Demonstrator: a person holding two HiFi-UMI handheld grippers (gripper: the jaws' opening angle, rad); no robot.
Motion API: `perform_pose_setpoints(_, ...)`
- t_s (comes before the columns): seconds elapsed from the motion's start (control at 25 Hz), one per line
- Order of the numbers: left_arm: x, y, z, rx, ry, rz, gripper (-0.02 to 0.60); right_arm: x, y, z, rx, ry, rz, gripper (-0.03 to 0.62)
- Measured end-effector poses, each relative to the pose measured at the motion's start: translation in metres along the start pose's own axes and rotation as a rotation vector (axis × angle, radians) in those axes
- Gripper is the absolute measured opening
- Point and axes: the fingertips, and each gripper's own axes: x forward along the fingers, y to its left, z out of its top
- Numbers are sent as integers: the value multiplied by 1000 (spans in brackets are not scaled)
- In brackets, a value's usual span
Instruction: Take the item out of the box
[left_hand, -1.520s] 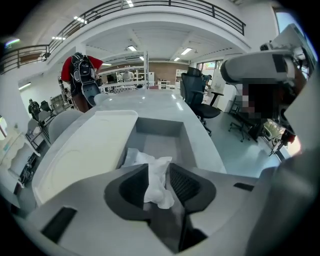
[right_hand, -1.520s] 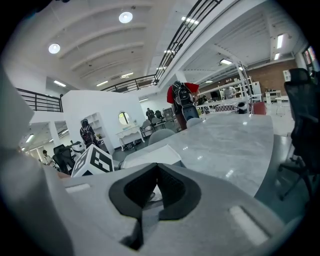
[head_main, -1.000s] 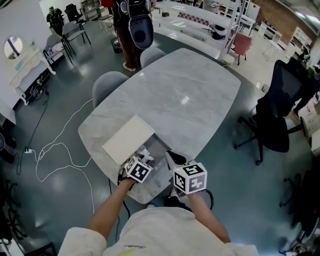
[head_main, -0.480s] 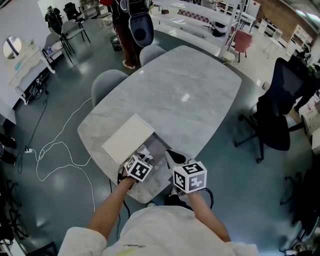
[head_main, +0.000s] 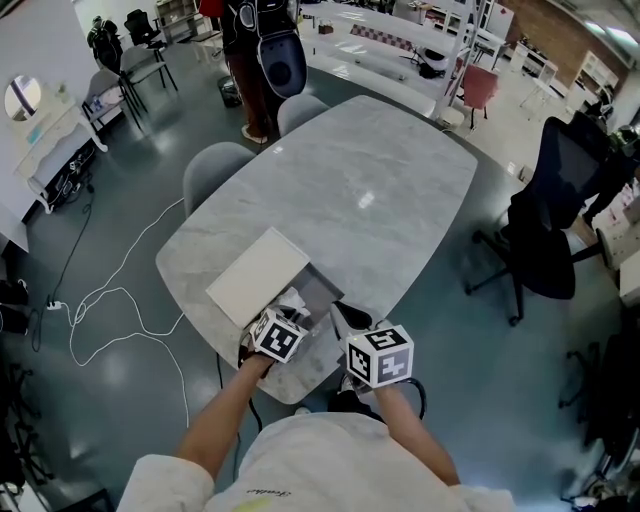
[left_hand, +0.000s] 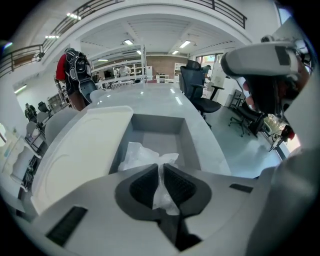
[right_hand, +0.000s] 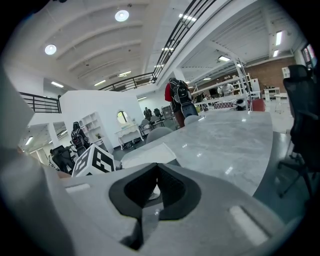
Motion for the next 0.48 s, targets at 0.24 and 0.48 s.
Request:
perform_pose_setpoints(0.24, -20, -7, 14, -27, -91, -17, 34, -4, 10, -2, -6, -13, -10, 5)
perform_pose_setpoints(0.48, -58, -12, 40, -44, -217, -32, 32, -13, 22, 2, -10, -37, -18, 5)
